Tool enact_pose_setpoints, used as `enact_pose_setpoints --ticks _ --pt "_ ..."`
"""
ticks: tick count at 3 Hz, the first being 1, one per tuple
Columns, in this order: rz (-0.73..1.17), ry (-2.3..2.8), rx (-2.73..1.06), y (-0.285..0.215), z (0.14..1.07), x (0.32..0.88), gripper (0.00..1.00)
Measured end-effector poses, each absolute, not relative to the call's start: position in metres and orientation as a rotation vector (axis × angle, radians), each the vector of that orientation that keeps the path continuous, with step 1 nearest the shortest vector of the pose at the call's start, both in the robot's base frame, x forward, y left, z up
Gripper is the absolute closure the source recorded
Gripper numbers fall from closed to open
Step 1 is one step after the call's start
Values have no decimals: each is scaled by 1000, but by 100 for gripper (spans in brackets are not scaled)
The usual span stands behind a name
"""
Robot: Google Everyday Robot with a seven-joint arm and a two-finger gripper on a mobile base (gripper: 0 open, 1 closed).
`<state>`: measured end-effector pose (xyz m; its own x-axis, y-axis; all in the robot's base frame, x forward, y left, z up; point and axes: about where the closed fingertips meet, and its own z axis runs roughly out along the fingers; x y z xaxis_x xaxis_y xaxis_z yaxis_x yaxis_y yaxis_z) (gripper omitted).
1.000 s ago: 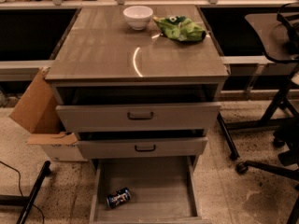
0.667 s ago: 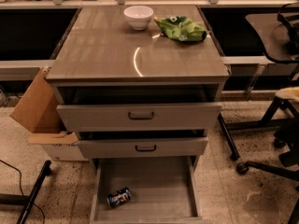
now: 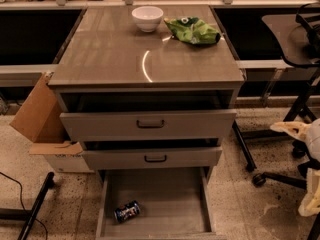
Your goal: Pick pepsi can from bottom drawer and place on counter
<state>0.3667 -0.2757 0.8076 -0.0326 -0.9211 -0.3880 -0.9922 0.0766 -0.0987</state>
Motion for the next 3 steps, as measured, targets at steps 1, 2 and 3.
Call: enact_pose_setpoints --ticks 1,2,3 --pt "274 2010 -1899 -276 810 368 0" --pt "331 1995 -1908 -258 791 373 0" --pt "372 1972 -1957 -212 760 382 0"
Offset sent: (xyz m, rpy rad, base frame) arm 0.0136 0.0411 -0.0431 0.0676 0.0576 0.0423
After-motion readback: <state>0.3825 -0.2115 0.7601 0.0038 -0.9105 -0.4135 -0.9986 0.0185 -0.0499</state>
